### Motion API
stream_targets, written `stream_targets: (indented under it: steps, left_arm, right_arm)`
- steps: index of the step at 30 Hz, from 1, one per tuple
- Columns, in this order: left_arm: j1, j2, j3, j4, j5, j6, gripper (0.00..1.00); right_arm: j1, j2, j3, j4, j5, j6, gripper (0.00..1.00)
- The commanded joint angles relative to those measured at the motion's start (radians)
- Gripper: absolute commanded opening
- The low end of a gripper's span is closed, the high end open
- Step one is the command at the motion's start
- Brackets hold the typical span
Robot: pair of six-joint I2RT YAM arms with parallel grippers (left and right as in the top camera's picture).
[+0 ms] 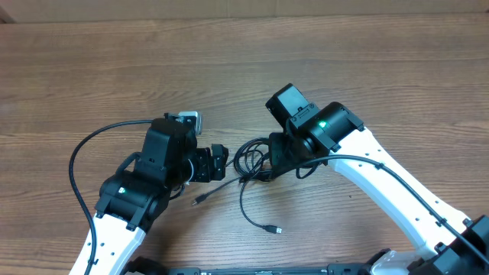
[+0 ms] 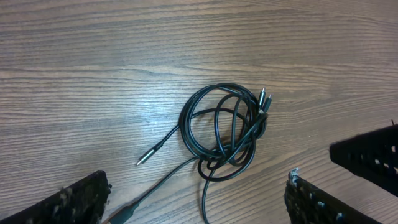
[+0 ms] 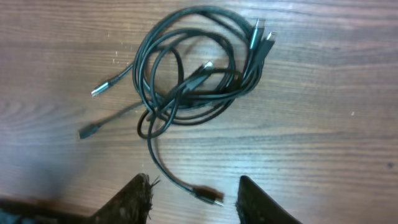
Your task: Untangle cables
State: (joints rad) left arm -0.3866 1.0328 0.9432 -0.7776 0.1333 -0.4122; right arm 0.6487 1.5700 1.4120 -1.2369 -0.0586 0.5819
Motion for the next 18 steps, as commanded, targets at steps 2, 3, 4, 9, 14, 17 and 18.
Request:
stream_targets:
  steps: [2,3,4,9,14,17,18]
  left_arm:
    - [-0.006,0.001,0.008,0.004,-0.01,0.004,0.9]
    - [-0.006,0.001,0.008,0.004,-0.01,0.004,0.9]
    - [-0.006,0.001,0.008,0.004,-0.01,0.004,0.89]
    - [-0.006,0.001,0.008,0.004,-0.01,0.004,0.9]
    - [-0.006,0.002,0.008,0.008,-0.01,0.005,0.9]
    - [-0.006,0.002,0.008,0.01,-0.01,0.004,0.9]
    - [-0.006,0.002,0.008,0.011,-0.01,0.004,0.9]
  right_arm:
    - [0.004,-0.011,-0.017,0.041,0.035,0.166,0.52]
    - [0.005,-0.011,-0.032,0.058,0.035,0.201,0.52]
    - [0.007,-0.01,-0.051,0.076,0.035,0.235,0.52]
    - [0.013,-0.01,-0.196,0.204,0.016,0.412,0.5]
    - [0.021,-0.01,-0.344,0.424,-0.08,0.447,0.47]
    - [0.021,-0.01,-0.392,0.511,-0.121,0.449,0.48]
    - [0.021,-0.01,-0.401,0.525,-0.127,0.457,0.48]
